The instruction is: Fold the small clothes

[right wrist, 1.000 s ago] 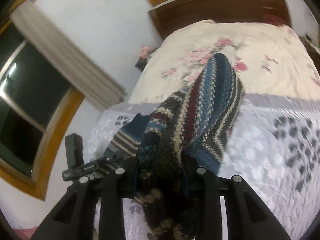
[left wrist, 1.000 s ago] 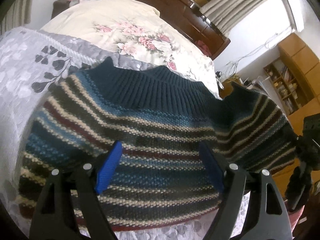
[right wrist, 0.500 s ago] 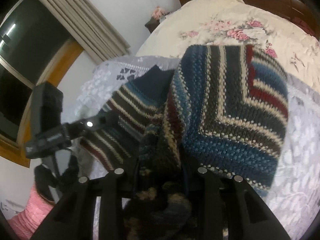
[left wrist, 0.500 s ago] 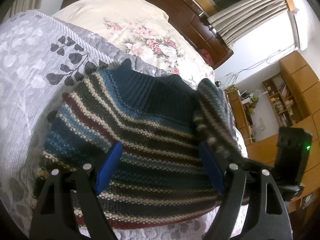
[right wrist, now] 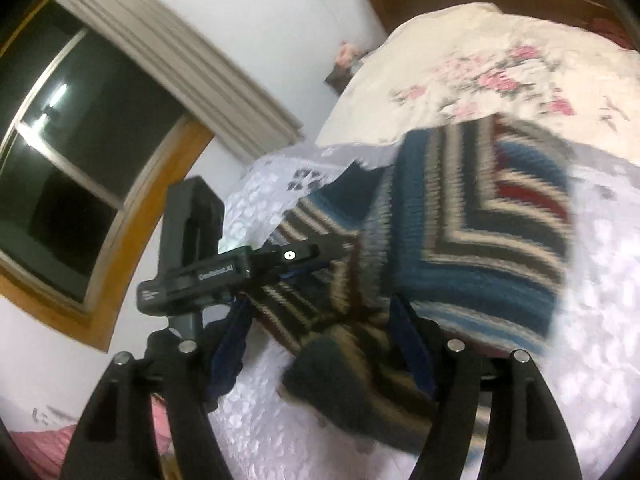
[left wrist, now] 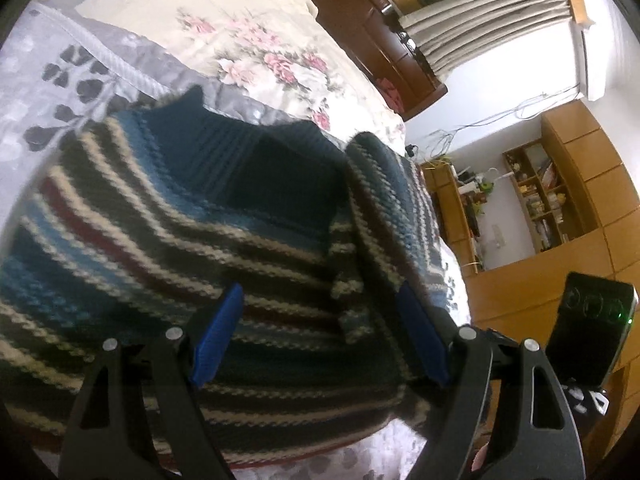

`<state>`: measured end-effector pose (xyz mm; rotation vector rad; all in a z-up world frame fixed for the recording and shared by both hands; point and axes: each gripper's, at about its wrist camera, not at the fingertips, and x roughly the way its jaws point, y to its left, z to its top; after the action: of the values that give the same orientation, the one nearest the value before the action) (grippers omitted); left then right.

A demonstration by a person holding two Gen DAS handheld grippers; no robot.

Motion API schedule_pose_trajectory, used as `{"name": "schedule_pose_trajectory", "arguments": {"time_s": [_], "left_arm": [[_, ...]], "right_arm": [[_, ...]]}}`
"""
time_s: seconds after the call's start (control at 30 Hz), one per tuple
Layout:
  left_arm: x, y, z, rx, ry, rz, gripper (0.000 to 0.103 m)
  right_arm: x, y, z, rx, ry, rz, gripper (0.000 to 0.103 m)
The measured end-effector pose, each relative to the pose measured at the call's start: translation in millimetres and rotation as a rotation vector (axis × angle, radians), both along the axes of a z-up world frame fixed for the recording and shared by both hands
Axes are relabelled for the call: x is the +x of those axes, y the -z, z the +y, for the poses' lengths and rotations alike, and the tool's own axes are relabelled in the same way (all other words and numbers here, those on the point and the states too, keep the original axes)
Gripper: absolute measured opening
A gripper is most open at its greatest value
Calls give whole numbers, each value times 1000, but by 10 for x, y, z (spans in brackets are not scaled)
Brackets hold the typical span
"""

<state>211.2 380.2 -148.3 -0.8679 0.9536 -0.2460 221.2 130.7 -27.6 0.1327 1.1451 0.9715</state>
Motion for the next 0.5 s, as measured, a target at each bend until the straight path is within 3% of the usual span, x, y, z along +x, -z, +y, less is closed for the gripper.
{"name": "schedule_pose_trajectory", "arguments": {"time_s": [0.2,0.33,0.5], "left_arm": [[132,35,-119,-27,18,8,80],[231,116,-203,-75,27,29,80],[266,101,-268,-136,16,19,80]], "right_arm": [[43,-12,-752,-47,168,-28,72],[51,230,-1170,-22,257,43,72],[-57,416,-1366,12,288,85,72]]}}
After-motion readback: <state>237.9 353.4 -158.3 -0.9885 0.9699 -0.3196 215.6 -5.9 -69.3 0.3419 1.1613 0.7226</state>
